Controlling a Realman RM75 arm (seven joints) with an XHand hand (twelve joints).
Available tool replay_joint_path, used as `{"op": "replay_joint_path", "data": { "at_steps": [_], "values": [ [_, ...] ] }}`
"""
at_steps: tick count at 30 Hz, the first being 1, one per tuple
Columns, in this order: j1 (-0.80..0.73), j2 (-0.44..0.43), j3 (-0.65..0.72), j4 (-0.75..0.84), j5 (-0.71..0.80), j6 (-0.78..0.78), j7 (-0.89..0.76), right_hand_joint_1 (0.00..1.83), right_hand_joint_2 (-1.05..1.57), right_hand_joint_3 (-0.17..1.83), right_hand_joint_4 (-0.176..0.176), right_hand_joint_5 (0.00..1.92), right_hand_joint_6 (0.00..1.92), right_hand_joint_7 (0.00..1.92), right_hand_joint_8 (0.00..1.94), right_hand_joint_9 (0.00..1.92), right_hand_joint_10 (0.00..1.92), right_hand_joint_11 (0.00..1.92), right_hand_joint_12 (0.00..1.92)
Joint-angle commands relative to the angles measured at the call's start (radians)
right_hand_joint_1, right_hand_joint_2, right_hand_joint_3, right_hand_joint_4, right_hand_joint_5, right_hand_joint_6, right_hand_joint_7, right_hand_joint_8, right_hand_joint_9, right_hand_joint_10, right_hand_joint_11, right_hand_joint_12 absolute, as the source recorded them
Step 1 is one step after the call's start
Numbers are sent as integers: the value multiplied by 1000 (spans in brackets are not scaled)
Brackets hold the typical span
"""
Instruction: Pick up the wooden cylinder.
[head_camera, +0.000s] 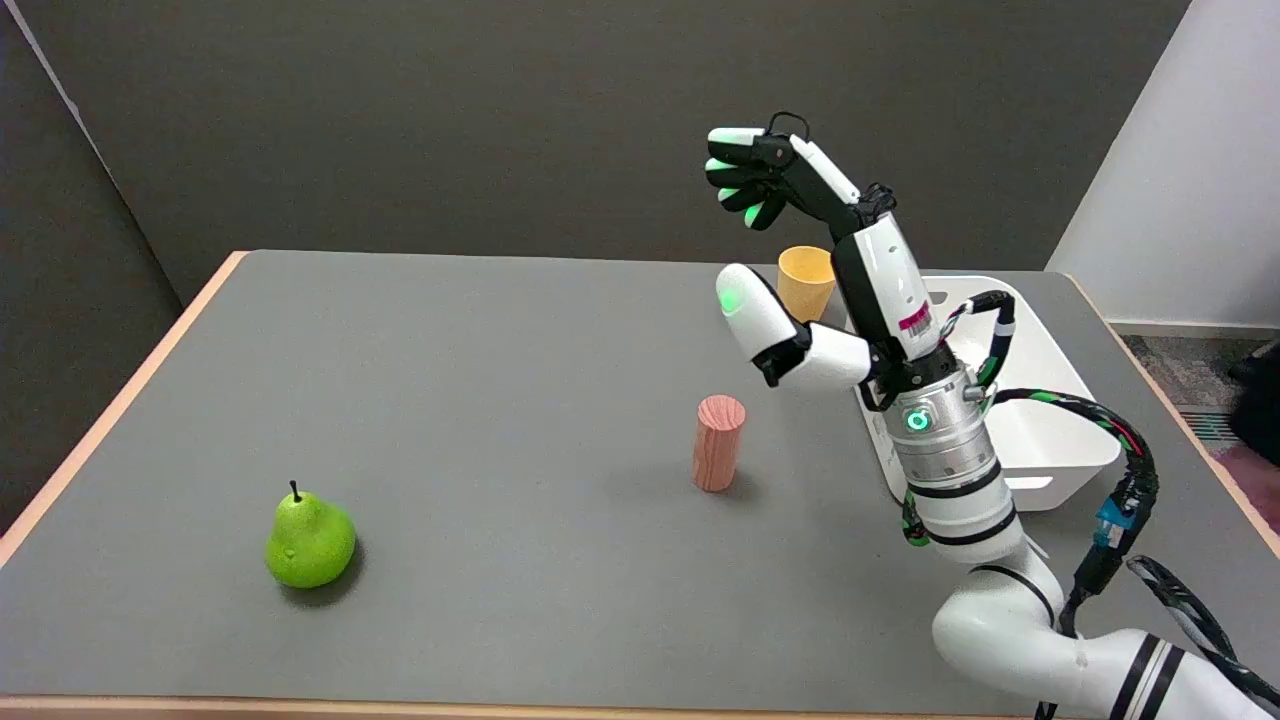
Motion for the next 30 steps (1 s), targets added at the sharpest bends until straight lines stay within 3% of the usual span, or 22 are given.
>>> {"op": "replay_joint_path", "data": {
  "at_steps": [1, 9, 16, 20, 30],
  "values": [
    [0, 11, 6, -26, 17, 35, 0, 467, 751, 885, 78, 336, 647, 558, 629, 534, 1136, 527, 1670],
    [-19, 38, 7, -14, 18, 14, -23, 501, 740, 881, 66, 344, 658, 564, 647, 540, 1156, 532, 1688],
    [-163, 135, 70, 106, 131, -203, -144, 561, 720, 859, 23, 381, 719, 595, 733, 571, 1221, 539, 1723],
    [-193, 120, 56, 121, 180, -289, -239, 568, 687, 886, -4, 342, 630, 557, 683, 522, 1183, 511, 1727],
    [-230, 68, 31, 95, 310, -295, -591, 571, 693, 859, -35, 334, 605, 534, 660, 484, 1159, 501, 1717]
  ]
}}
